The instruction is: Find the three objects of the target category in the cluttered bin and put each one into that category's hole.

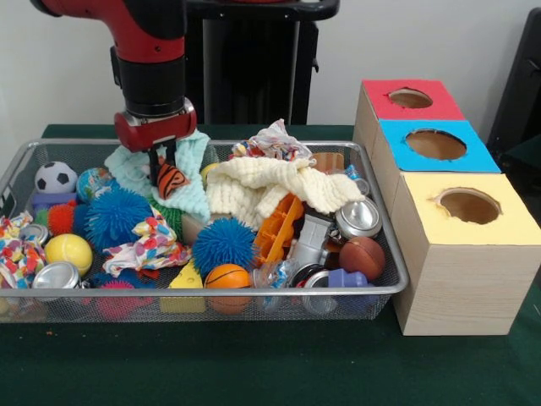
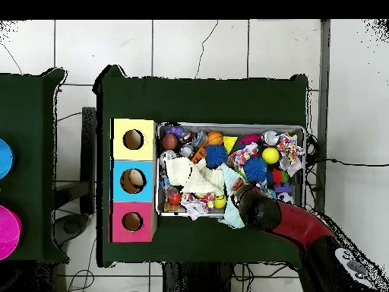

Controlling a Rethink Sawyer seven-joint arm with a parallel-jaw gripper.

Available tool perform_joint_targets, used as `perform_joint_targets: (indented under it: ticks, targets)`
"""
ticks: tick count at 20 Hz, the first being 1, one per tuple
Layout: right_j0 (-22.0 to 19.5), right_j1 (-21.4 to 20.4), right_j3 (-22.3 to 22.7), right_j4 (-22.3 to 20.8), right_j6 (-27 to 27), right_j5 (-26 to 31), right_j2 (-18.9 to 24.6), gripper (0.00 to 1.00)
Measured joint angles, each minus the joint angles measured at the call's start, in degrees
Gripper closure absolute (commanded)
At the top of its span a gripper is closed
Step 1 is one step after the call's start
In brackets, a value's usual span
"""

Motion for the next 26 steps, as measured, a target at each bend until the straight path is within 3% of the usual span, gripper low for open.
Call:
perform_joint_targets:
  ticks: [11,26]
  targets:
    - [6.3,-1.5,-2.9,4.9,0.0,6.7,-4.8,1.00]
    - [10.7,-5.3,-5.1,11.7,0.2,12.1,-9.3,1.00]
